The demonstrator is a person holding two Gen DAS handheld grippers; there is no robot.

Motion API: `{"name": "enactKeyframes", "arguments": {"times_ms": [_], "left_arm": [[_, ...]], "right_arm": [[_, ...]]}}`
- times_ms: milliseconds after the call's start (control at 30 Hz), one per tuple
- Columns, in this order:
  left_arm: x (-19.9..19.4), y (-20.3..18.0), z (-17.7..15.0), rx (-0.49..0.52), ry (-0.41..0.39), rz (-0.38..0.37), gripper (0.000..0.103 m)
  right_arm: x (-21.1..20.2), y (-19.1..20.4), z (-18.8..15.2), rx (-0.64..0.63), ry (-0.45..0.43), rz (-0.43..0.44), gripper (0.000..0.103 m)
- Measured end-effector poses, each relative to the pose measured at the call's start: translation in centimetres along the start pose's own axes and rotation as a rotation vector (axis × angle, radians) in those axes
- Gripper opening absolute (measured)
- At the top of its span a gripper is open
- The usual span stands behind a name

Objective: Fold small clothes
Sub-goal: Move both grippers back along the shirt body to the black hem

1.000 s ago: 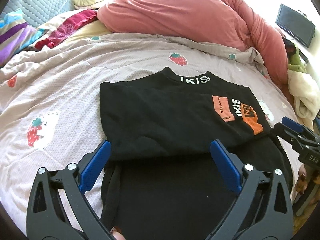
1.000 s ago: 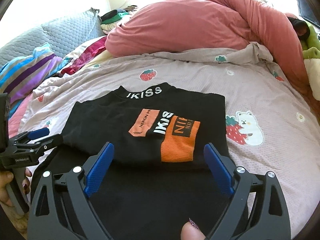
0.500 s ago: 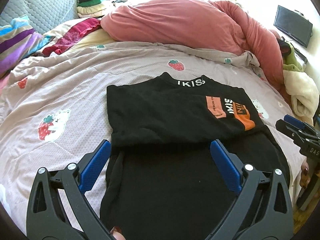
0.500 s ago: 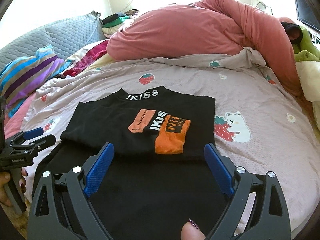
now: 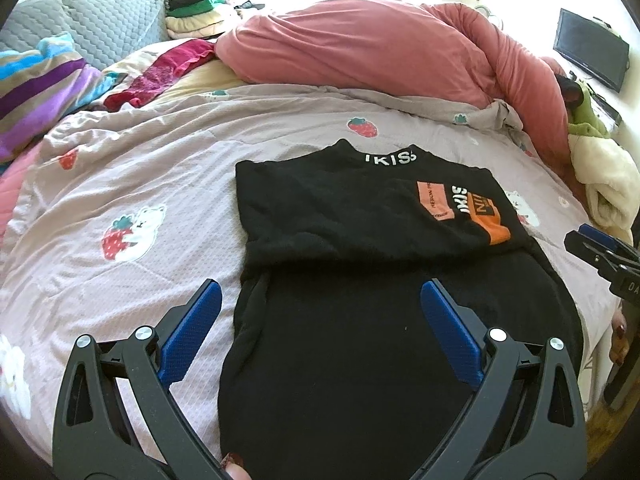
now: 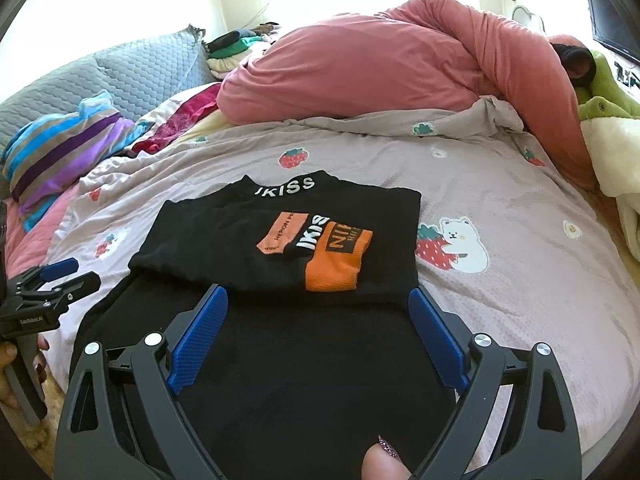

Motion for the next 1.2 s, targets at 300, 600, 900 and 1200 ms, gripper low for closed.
{"name": "enactKeyframes", "arguments": {"times_ms": [300,600,900,1200], "left_arm": [[-1.7,1.1,-1.6,-0.023,-0.01,0.041,0.093],[-2.6,2.3,-3.3,-0.054,0.007,0.059,0.093],[-2.9,2.7,-4.9,-0.071,0.035,0.065,0.093],[-3.3,3.7,-6.5,-0.111,0.056,0.053,0.093]], "right_arm": [[-1.3,-0.6,-1.3,-0.007,0.005,-0.002,0.091],[-2.1,-1.6,-2.4,0.006,0.004,0.004,0.091],[-2.6,-2.1,-3.4,-0.001,0.007,0.009,0.091],[-2.6,-2.3,-4.7,-0.014,0.035,0.019,0.091]]}}
Point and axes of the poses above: each gripper's, at about its wrist camera, not at the fingertips, and x roughly the way its jaws point, y to its left, z to its top, the point moved 2 cm from there along x, roughly the way its jaws point, and after that the axes turned 8 degrees about y, right-handed, at the moved point
